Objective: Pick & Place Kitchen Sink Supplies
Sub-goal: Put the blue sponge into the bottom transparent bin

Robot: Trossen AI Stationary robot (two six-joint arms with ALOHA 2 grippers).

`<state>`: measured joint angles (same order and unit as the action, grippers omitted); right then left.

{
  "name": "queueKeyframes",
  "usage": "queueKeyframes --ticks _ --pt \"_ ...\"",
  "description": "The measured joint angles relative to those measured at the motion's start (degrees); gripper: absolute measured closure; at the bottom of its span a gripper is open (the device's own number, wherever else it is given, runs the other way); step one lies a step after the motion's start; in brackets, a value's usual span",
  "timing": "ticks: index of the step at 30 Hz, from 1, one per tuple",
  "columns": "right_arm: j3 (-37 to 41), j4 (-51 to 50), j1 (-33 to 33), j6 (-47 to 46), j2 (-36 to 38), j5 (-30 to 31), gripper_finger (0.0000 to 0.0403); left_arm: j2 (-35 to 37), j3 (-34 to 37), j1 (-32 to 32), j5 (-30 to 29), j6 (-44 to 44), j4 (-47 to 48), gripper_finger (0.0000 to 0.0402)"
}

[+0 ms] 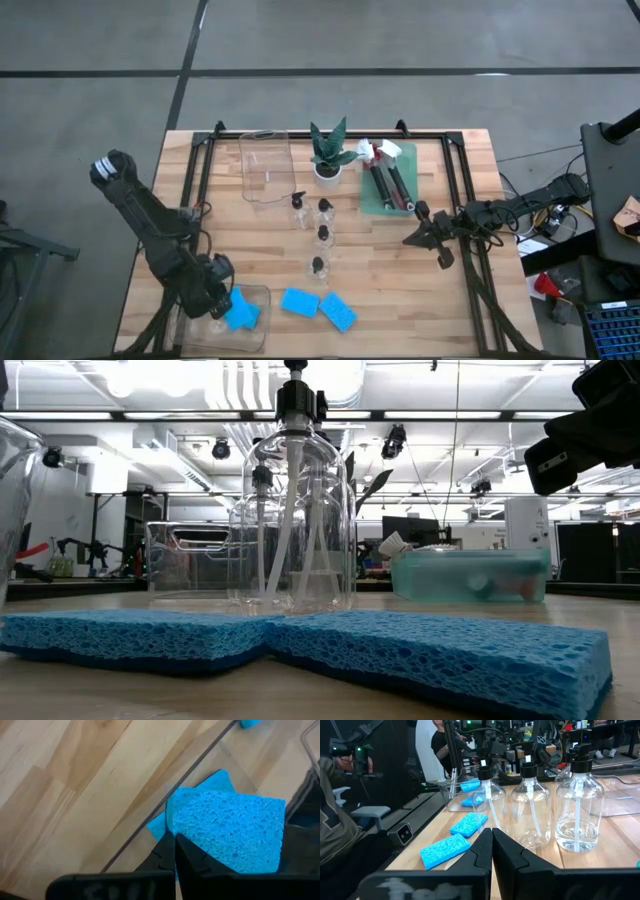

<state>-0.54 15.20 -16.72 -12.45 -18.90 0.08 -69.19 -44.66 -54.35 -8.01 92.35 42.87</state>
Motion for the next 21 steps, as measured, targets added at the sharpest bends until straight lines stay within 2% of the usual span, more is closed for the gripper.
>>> queueKeyframes --ticks 6,13,17,21 --pt "0.00 0.00 0.01 0.00 0.00 0.02 0.0394 -1.07 0.00 0.00 -0.79 1.21 0.00 0.0372" --pt "0.00 0.01 -0.01 0.01 0.00 0.00 0.0394 0.06 -0.46 -0.17 -2.11 0.75 -1.17 0.0280" --pt "0.00 0.00 0.01 0.00 0.00 0.02 0.0394 1.93 -2.42 -0.20 -7.93 -3.24 -5.17 0.0239" --pt "0.00 0.00 0.01 0.00 0.00 0.02 0.0394 3.09 -6.87 -0.20 -21.34 -17.15 -8.19 0.0223"
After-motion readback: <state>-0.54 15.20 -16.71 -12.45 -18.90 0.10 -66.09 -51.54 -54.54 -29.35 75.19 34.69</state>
